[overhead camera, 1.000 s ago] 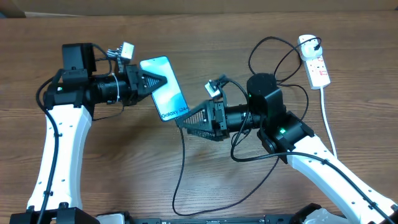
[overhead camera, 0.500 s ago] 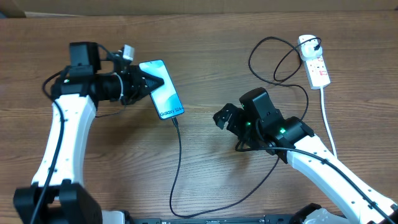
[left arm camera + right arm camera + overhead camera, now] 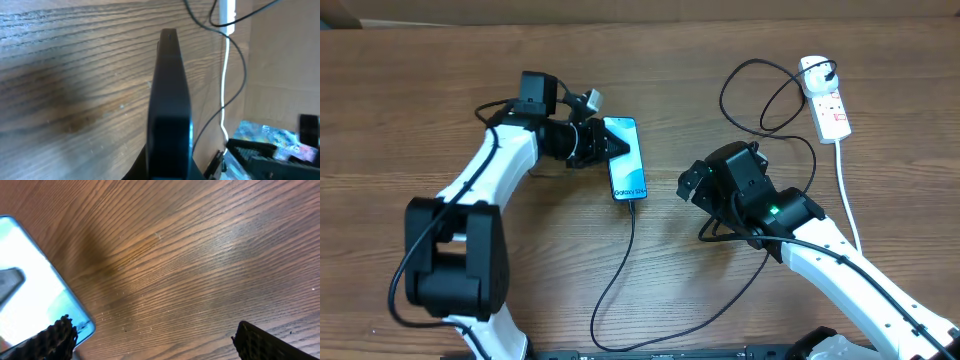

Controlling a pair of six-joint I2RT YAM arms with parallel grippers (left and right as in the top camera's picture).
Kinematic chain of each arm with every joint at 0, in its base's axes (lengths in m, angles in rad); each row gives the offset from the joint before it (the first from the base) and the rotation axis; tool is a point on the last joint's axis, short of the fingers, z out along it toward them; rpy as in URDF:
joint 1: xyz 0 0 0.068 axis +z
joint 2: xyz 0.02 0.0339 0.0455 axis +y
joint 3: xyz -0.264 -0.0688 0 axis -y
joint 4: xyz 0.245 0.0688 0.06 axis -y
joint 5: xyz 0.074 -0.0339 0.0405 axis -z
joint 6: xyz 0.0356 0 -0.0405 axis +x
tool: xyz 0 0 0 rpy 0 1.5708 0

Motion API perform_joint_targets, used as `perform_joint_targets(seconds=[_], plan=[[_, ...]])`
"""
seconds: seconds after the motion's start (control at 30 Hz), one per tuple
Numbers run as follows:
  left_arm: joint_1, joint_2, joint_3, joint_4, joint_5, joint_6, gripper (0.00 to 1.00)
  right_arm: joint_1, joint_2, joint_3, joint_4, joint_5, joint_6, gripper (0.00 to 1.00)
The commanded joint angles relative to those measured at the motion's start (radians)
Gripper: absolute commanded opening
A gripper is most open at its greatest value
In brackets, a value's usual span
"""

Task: Plug charger to phone and switch on socket
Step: 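Release the connector and lower the phone flat with the left gripper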

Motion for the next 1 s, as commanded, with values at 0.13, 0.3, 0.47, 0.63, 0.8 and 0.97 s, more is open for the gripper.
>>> perform_joint_targets(seconds=[0.13,0.3,0.47,0.63,0.8,0.97], plan=[[-0.076,0.103,0.007,0.072,0.026,-0.013,0.04,-0.002,-0.003,0.0,0.018,0.029,0.0,1.0],[-0.098,0.141,0.007,0.158,0.01,-0.052,0.04,-0.002,-0.003,0.0,0.019,0.029,0.0,1.0],[-0.1,0.143,0.007,0.2,-0.045,-0.068,0.04,-0.002,-0.003,0.0,0.019,0.029,0.0,1.0],[-0.102,0.145,0.007,0.202,-0.109,-0.073,0.05,-0.002,-0.003,0.0,0.021,0.029,0.0,1.0],[-0.101,0.145,0.007,0.212,-0.122,-0.099,0.08,-0.002,-0.003,0.0,0.02,0.035,0.0,1.0],[-0.101,0.145,0.007,0.219,-0.122,-0.099,0.12,-0.002,-0.003,0.0,0.02,0.035,0.0,1.0]])
